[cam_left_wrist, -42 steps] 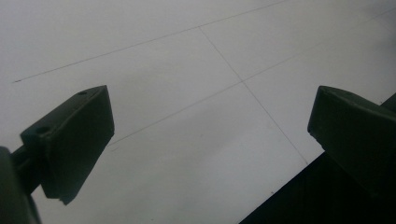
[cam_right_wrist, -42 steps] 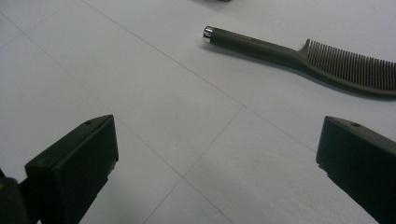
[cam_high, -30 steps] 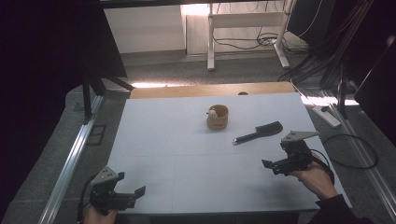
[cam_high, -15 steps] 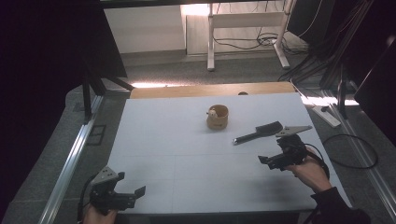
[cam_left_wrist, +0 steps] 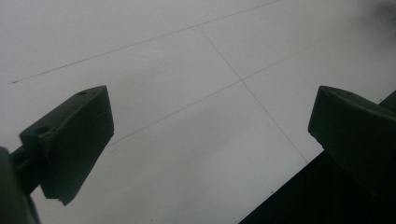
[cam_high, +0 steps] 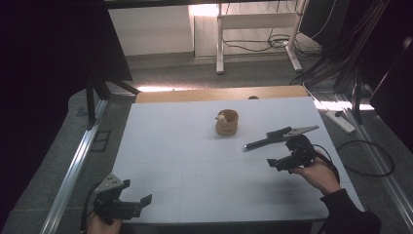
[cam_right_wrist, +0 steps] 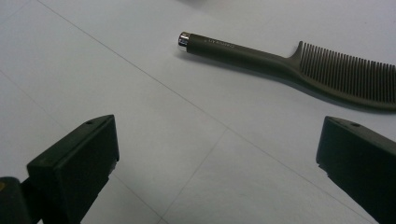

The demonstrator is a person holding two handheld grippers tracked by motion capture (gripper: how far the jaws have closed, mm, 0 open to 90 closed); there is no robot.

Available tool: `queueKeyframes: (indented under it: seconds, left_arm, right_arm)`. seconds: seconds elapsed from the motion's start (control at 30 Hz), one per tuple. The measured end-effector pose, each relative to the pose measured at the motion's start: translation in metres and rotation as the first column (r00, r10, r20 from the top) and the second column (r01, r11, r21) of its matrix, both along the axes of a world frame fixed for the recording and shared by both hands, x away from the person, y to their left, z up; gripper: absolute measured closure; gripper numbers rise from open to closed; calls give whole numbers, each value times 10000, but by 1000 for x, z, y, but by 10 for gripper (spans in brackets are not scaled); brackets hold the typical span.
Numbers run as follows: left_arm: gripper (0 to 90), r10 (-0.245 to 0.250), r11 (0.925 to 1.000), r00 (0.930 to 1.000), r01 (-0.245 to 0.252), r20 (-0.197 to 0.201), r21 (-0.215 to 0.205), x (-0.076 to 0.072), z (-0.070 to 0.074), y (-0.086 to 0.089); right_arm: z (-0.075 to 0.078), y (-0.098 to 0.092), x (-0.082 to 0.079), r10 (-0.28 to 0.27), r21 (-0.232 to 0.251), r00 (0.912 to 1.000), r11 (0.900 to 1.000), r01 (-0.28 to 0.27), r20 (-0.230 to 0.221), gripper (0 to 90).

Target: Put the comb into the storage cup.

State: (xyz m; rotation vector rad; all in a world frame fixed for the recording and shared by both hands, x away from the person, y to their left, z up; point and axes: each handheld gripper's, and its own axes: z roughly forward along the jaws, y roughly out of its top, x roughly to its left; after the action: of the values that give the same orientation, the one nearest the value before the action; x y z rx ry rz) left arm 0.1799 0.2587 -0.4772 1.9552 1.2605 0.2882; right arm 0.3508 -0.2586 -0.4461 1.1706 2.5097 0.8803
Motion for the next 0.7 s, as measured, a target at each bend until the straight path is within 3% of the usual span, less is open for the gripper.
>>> queueKeyframes:
  seconds: [0.23, 0.7]
  left_arm:
    - [11, -14, 10000, 10000, 14, 7, -2, 0, 0, 0]
    - [11, 13, 10000, 10000, -13, -4, -65, 1, 0, 0]
  right_arm:
    - [-1, 5, 8, 197, -366, 9998, 9991, -201, -99, 0]
    - [-2, 16, 21, 205, -445, 9990, 9988, -223, -391, 0]
